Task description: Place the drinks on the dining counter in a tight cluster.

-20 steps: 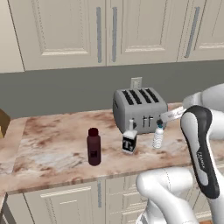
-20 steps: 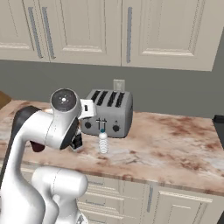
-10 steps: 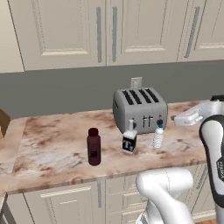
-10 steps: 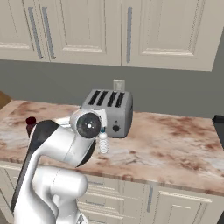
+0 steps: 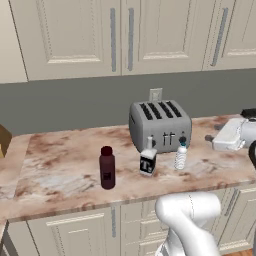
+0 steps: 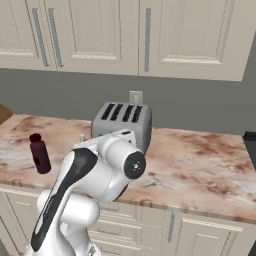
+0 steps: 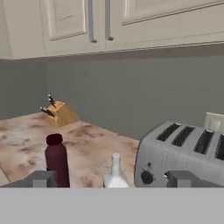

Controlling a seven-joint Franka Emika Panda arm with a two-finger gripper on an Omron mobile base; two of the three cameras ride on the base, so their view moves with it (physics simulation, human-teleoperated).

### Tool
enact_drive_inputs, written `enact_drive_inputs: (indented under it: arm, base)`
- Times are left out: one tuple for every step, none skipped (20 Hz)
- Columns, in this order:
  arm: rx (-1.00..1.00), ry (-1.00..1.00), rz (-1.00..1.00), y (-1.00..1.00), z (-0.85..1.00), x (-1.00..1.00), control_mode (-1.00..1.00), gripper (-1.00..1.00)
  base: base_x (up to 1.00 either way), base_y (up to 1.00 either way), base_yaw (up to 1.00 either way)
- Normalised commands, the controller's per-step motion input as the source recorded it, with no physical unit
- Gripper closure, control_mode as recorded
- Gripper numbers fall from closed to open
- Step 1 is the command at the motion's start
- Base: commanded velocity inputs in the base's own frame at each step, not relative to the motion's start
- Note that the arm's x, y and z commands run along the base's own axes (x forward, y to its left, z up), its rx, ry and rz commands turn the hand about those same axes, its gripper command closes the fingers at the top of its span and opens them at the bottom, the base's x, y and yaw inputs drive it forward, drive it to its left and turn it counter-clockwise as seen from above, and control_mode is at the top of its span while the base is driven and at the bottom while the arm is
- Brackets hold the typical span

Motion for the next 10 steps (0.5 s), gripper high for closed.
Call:
enact_drive_inputs:
  arm:
    - [0.00, -0.16, 0.18, -0.20, -0.33, 0.11, -1.00, -1.00]
    - [0.00, -0.14, 0.19, -0.22, -0.33, 0.11, -1.00, -1.00]
    - [0.00, -0.12, 0.19, -0.24, -0.31, 0.09, -1.00, -1.00]
    - [0.00, -0.08, 0.19, -0.26, -0.28, 0.08, -1.00, -1.00]
    - [0.04, -0.01, 0.18, -0.27, -0.25, 0.07, -1.00, -1.00]
    - [0.06, 0.00, 0.17, -0.29, -0.25, 0.05, -1.00, -1.00]
    - [0.06, 0.00, 0.16, -0.29, -0.25, 0.05, -1.00, -1.00]
    - [0.05, 0.00, 0.15, -0.26, -0.29, 0.08, -1.00, -1.00]
    - [0.03, 0.00, 0.14, -0.23, -0.30, 0.07, -1.00, -1.00]
    - [0.03, 0.00, 0.13, -0.17, -0.36, 0.13, -1.00, -1.00]
  base:
    - [0.00, 0.00, 0.00]
    - [0.00, 0.00, 0.00]
    - [0.00, 0.00, 0.00]
    - [0.00, 0.00, 0.00]
    - [0.00, 0.00, 0.00]
    - [0.00, 0.00, 0.00]
    - [0.00, 0.00, 0.00]
    - [0.00, 0.00, 0.00]
    - [0.00, 0.00, 0.00]
    - [0.00, 0.00, 0.00]
